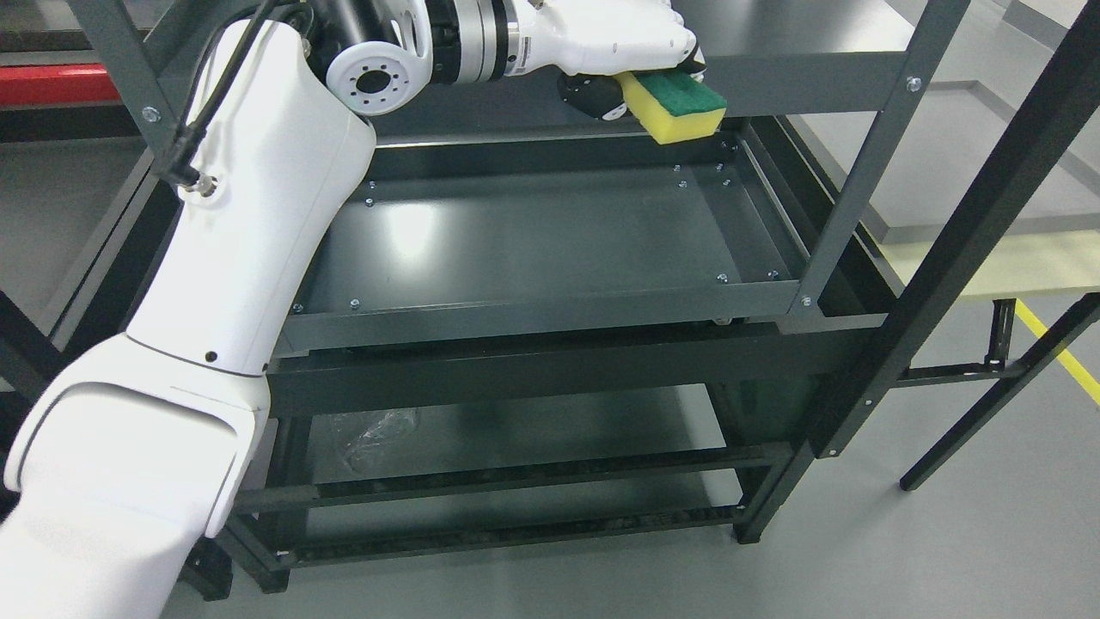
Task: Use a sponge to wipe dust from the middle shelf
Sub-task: 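Slide the sponge back across the upper shelf with the left hand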
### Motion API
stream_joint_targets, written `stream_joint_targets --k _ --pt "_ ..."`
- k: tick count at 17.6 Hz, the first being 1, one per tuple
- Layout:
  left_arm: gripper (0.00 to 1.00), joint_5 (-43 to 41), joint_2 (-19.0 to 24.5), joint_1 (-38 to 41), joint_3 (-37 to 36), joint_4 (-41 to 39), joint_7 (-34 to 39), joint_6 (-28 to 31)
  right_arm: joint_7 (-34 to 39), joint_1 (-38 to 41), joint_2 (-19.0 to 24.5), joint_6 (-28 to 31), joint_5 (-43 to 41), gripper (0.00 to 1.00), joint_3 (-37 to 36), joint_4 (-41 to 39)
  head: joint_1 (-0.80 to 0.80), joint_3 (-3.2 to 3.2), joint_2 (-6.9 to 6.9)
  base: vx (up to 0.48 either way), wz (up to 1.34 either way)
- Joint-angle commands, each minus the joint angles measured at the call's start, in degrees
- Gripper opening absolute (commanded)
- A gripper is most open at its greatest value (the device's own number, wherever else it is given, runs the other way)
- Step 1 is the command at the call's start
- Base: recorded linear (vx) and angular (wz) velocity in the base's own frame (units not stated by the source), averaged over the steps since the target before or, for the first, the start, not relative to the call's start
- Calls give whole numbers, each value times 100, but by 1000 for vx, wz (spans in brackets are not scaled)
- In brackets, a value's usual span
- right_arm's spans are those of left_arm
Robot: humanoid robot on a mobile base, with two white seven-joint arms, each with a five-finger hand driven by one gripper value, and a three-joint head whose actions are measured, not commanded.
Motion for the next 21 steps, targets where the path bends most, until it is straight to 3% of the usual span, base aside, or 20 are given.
stream_joint_targets --k 1,7,14,16,21 --pt "1 9 259 -41 361 -400 -337 -9 3 5 -100 410 0 100 0 -100 0 0 0 0 0" --pt "1 113 532 -32 1143 -708 -916 -9 3 -3 -100 410 0 100 0 -100 0 0 0 -1 -30" --pt "1 1281 313 38 1425 -928 -1102 -9 3 5 -100 410 0 100 0 -100 0 0 0 2 25" --pt "1 1904 -36 423 1792 -936 -1102 -9 3 -4 -100 410 0 100 0 -100 0 0 0 0 0" --pt "1 3065 -36 1644 2155 -1059 -1006 -9 3 5 -100 410 0 100 0 -100 0 0 0 0 0"
